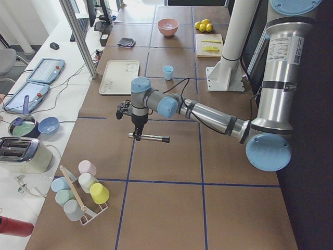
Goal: Mash ice and strawberries in cup
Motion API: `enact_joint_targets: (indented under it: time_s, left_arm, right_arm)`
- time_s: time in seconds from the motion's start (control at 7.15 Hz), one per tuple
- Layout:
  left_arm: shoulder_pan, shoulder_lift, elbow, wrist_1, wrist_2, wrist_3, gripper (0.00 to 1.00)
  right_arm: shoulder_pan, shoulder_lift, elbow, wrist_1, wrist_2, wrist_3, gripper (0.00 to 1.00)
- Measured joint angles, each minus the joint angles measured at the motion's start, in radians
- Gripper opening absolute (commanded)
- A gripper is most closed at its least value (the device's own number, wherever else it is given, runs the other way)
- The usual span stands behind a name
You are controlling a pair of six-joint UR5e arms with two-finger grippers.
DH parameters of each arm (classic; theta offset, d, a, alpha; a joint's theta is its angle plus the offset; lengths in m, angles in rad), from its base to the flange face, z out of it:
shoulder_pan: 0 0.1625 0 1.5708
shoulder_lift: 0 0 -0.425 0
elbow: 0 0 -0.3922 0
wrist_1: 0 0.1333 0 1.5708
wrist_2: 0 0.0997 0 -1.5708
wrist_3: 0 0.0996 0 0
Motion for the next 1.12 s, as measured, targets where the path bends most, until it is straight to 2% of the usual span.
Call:
enact_joint_targets:
  time_s: [0.14, 0.42, 0.56, 0.7, 0.84, 1.12]
  left_arm:
    - [0.000, 0.048, 0.061, -0.142, -0.001, -0.053, 0.07]
    - [0.013, 0.077, 0.244, -0.451, -0.001, -0.176, 0.08]
    - [0.038, 0.079, 0.313, -0.551, -0.001, -0.206, 0.08]
    - [0.075, 0.079, 0.347, -0.593, -0.001, -0.220, 0.09]
    - [0.110, 0.079, 0.361, -0.607, -0.001, -0.225, 0.99]
    - [0.151, 0.079, 0.387, -0.618, 0.000, -0.219, 1.00]
  right_arm:
    - [0.000, 0.000, 0.001, 0.000, 0.000, 0.000, 0.99]
    - [0.000, -0.001, 0.001, 0.000, 0.000, 0.000, 0.99]
    - [0.000, -0.001, 0.001, 0.000, 0.000, 0.000, 0.99]
    - [0.000, -0.001, 0.001, 0.000, 0.000, 0.000, 0.99]
    - [0.000, -0.002, 0.000, 0.000, -0.001, 0.000, 0.99]
    - [0.000, -0.002, 0.000, 0.000, -0.001, 0.000, 0.99]
